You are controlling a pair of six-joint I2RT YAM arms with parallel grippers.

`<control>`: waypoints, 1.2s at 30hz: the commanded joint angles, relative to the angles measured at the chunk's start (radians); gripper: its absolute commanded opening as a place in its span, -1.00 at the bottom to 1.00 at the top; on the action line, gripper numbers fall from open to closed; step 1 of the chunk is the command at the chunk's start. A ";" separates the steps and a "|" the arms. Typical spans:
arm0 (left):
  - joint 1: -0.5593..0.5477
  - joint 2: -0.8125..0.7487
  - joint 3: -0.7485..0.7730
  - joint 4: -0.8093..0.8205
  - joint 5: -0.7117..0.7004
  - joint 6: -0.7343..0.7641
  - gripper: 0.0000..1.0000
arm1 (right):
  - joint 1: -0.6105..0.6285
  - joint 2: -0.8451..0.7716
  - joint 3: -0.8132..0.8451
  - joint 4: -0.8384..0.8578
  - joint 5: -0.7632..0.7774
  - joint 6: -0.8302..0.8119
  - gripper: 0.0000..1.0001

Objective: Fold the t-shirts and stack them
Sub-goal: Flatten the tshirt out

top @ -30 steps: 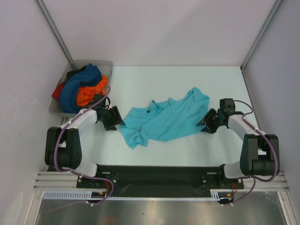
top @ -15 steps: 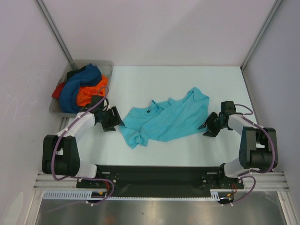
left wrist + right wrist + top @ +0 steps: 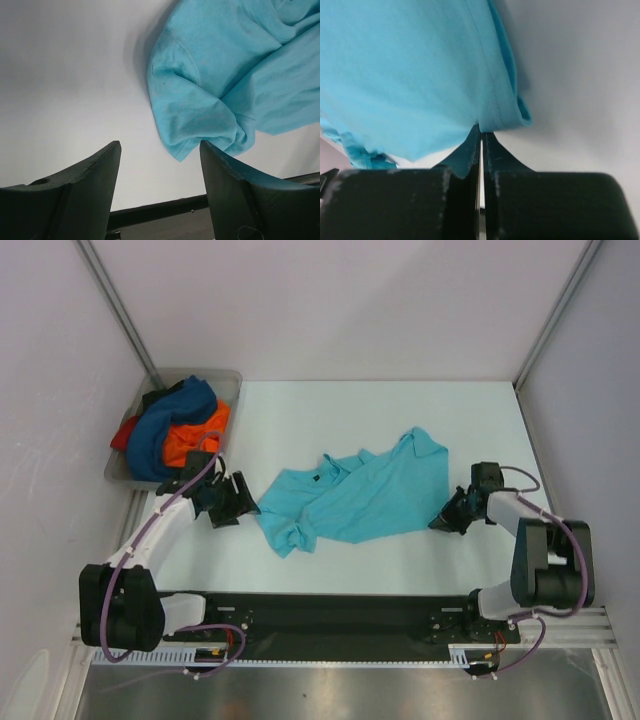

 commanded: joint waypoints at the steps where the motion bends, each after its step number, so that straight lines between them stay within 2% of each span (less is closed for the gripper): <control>1: 0.006 -0.030 0.002 0.026 -0.009 -0.012 0.40 | 0.001 -0.189 -0.050 -0.166 0.085 0.041 -1.00; 6: 0.006 -0.053 -0.036 0.078 0.004 -0.037 0.42 | 0.067 -0.418 -0.024 -0.423 0.140 0.064 -1.00; 9: 0.006 -0.041 -0.015 0.070 -0.044 -0.009 0.43 | 0.105 -0.402 0.048 -0.436 0.129 0.080 -1.00; 11: 0.006 -0.030 0.005 0.067 -0.064 -0.002 0.43 | 0.108 -0.327 0.103 -0.389 0.115 0.084 -1.00; 12: 0.006 -0.021 0.010 0.066 -0.065 -0.003 0.42 | 0.108 -0.217 0.146 -0.331 0.108 0.087 -1.00; 14: 0.006 -0.014 0.019 0.064 -0.056 -0.006 0.43 | 0.108 -0.067 0.317 -0.286 0.070 0.071 -1.00; 15: 0.006 -0.010 0.019 0.066 -0.051 -0.012 0.43 | 0.105 0.090 0.388 -0.272 0.059 0.058 -1.00; 16: 0.006 -0.008 0.017 0.070 -0.044 -0.012 0.43 | 0.104 0.159 0.546 -0.278 0.060 0.036 -1.00; 17: 0.006 -0.004 0.019 0.070 -0.036 -0.011 0.43 | 0.099 0.225 0.624 -0.284 0.059 -0.014 -0.98; 18: 0.006 -0.004 0.019 0.063 -0.038 -0.008 0.43 | 0.099 0.344 0.695 -0.313 0.060 -0.039 -0.76; 20: 0.006 0.001 0.024 0.049 -0.038 -0.005 0.43 | 0.092 0.425 0.881 -0.377 0.049 -0.079 -0.46; 21: 0.006 -0.001 0.025 0.038 -0.038 -0.003 0.43 | 0.091 0.442 0.911 -0.428 0.051 -0.109 -0.12; 22: 0.006 -0.016 0.022 0.035 -0.036 -0.003 0.43 | 0.090 0.433 0.916 -0.439 0.057 -0.122 -0.02; 24: 0.006 -0.031 0.011 0.034 -0.036 -0.014 0.44 | 0.090 0.376 0.817 -0.430 0.077 -0.152 0.12; 26: 0.006 -0.047 -0.012 0.034 -0.027 -0.024 0.44 | 0.085 0.250 0.711 -0.410 0.114 -0.180 0.20; 27: 0.006 -0.053 -0.019 0.037 -0.021 -0.034 0.44 | 0.078 0.203 0.618 -0.396 0.132 -0.191 0.18; 30: 0.000 -0.077 -0.052 0.044 -0.007 -0.046 0.42 | 0.044 0.074 0.455 -0.320 0.115 -0.223 -0.03; 32: -0.014 -0.083 -0.055 0.046 -0.004 -0.054 0.41 | 0.033 0.043 0.412 -0.254 0.066 -0.231 -0.12; 36: -0.027 -0.082 -0.052 0.049 0.025 -0.087 0.38 | -0.007 0.124 0.399 -0.209 -0.003 -0.173 -0.31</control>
